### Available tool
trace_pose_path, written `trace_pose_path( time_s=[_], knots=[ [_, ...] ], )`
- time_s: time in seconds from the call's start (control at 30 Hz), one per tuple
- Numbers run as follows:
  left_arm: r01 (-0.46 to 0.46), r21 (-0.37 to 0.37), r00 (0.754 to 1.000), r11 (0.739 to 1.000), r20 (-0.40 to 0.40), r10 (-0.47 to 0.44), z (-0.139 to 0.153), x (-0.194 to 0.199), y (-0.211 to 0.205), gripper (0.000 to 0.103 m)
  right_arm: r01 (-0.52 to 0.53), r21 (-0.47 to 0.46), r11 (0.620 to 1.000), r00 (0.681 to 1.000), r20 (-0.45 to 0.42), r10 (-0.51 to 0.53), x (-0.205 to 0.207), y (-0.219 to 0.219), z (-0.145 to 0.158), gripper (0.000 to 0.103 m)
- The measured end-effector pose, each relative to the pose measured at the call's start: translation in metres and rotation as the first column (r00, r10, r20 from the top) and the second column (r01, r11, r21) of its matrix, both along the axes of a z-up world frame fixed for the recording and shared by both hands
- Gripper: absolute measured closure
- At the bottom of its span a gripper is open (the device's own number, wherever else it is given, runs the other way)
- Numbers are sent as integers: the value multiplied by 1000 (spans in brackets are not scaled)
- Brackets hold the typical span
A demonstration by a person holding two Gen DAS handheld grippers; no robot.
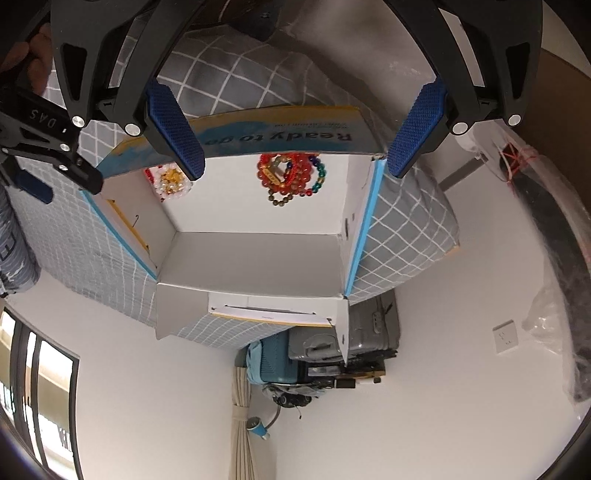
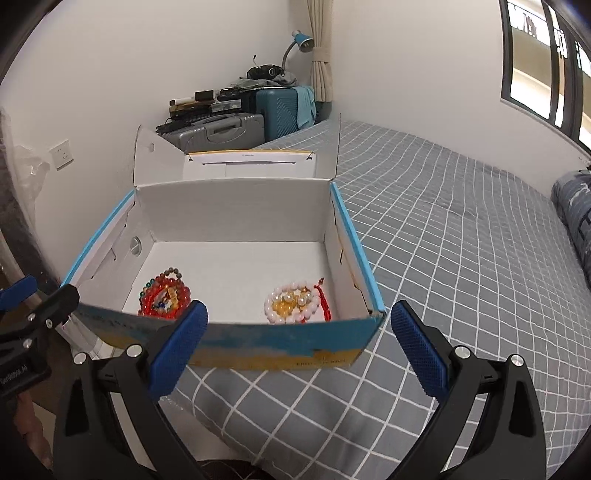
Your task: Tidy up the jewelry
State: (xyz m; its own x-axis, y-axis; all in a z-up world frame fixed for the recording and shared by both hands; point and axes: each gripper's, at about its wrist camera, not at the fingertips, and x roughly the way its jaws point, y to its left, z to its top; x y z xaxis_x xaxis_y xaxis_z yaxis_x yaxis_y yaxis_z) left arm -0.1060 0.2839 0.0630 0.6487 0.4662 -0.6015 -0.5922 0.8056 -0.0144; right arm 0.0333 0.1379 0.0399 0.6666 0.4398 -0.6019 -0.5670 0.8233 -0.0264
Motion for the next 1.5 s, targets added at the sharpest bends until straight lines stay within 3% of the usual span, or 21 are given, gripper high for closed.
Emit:
trace_pose_path(
  time_s=[1.0, 1.3, 1.5],
  knots=[
    [55, -117, 998, 992, -15, -57, -18, 8, -2, 5, 19, -7, 1000, 1000, -1, -19, 0, -8, -4, 7],
    [41, -20, 999, 999, 30, -40, -10, 5, -13, 5, 19, -11, 1000, 1000, -4, -19, -1, -9, -6, 7],
    [37, -29, 999, 999, 2, -37, -10, 9, -14, 5, 21, -9, 1000, 1000, -8, -21, 0, -8, -6, 7]
  ],
)
